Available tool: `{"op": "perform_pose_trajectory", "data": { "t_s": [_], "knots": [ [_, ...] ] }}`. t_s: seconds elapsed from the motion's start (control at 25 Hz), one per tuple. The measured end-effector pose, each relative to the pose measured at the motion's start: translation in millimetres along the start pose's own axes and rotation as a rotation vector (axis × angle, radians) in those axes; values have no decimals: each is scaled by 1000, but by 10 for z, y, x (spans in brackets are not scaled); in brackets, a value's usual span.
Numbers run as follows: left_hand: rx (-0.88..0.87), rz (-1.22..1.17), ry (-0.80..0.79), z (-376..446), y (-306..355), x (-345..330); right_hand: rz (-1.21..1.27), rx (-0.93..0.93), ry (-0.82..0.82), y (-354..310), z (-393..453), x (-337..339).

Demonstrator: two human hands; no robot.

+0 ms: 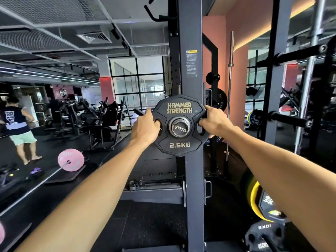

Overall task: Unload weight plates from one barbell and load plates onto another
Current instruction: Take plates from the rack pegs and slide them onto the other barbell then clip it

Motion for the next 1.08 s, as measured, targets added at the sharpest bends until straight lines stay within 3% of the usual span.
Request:
{"op": "perform_pose_trajectory", "data": {
  "t_s": [0.6,0.88,1.08],
  "knots": [
    [188,41,92,-636,248,177,1,319,-254,-108,-261,192],
    [196,56,77,-844,1207,-200,13,346,-304,674,-535,750],
    [95,44,59,-548,1970,-534,36,265,-278,1370,-415,1246]
  ]
}}
Point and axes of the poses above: each hand's wrist, its own z-axis towards the middle knuckle, its own x-axis out of the back of the hand, y = z × x, the point moved 8 cm from there along z, towards the middle knuckle, and after that the axes turned 15 degrees about -y, right-handed, at the moved point
